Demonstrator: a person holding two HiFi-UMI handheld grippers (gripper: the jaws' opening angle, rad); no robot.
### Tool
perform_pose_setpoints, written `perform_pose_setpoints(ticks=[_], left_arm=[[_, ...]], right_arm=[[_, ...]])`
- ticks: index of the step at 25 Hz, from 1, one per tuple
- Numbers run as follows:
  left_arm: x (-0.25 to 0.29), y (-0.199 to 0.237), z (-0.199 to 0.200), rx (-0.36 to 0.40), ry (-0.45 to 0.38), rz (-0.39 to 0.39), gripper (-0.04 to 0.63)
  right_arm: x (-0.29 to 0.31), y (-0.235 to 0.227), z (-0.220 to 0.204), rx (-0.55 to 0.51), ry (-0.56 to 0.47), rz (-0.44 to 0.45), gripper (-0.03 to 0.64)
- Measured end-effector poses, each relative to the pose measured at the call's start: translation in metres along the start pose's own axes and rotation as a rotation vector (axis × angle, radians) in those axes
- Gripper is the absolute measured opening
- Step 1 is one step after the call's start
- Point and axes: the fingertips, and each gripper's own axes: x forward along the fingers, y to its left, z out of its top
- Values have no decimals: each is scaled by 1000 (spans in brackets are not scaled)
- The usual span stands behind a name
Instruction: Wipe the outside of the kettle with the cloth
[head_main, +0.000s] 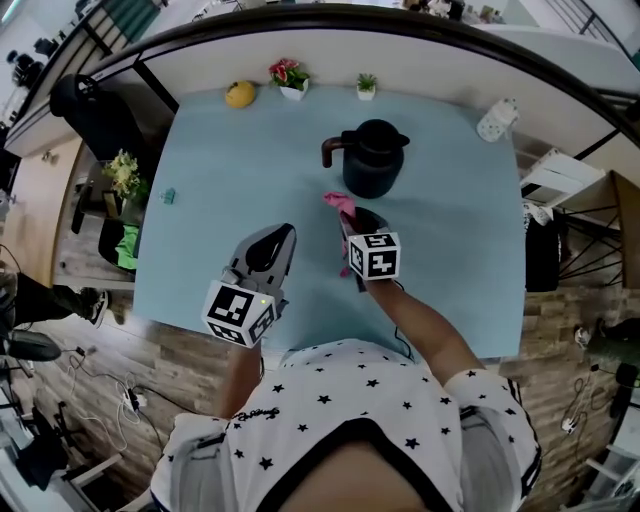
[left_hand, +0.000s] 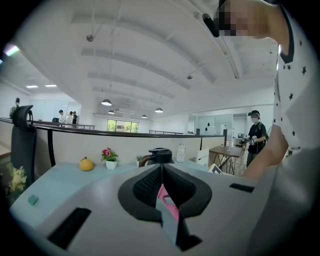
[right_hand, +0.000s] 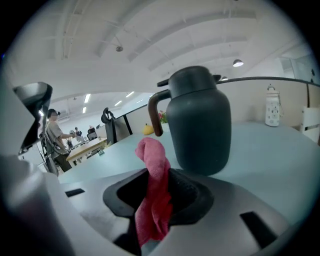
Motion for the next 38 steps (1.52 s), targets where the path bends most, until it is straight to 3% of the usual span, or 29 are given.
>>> perform_pose_setpoints(ticks=[10,22,38], left_arm=[[-10,12,-6,-19,1,33,35],[5,-6,-5,-10,2,-19,35],[4,-17,0,4,-4,-10,35]], right_arm=[[31,-18,3,24,51,-98,120],[-3,-54,-6,26,54,-127,120],[-25,-101,-11,62,52,-212,120]])
